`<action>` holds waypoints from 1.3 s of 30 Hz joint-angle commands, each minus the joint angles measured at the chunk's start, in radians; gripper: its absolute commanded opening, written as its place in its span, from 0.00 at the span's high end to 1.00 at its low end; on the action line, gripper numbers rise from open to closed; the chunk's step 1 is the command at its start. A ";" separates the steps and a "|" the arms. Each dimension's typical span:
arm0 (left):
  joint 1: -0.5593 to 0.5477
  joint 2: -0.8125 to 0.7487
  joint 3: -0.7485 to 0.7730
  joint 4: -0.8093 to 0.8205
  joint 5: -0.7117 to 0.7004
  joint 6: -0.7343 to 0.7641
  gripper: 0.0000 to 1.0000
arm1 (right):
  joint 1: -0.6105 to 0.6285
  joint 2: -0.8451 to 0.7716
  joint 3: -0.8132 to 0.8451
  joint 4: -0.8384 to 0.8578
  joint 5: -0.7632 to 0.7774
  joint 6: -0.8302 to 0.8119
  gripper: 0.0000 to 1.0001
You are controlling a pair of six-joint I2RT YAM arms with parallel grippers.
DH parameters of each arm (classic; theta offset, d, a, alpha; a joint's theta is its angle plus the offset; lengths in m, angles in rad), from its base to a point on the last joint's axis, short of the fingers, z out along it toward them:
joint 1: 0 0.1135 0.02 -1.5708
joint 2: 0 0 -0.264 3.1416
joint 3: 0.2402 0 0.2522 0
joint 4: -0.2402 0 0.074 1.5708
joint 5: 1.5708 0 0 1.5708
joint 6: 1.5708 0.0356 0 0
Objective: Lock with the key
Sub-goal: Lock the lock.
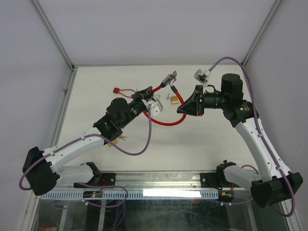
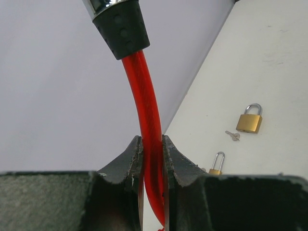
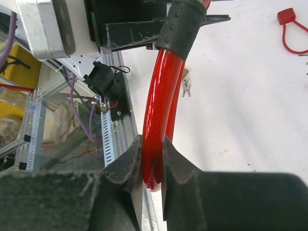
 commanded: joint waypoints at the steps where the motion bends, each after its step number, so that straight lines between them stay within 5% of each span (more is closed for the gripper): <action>1: 0.017 -0.039 0.054 -0.121 0.126 0.002 1.00 | -0.032 0.004 0.097 -0.063 -0.012 -0.138 1.00; 30: 0.026 -0.039 0.116 -0.293 0.244 -0.040 1.00 | -0.081 0.129 0.267 -0.243 0.081 -0.330 1.00; 34: 0.023 -0.017 0.122 -0.291 0.227 -0.040 1.00 | -0.081 0.106 0.192 -0.100 0.067 -0.274 1.00; 39: -0.007 0.057 0.105 -0.266 0.125 0.036 1.00 | -0.080 0.040 -0.138 0.361 0.125 -0.302 1.00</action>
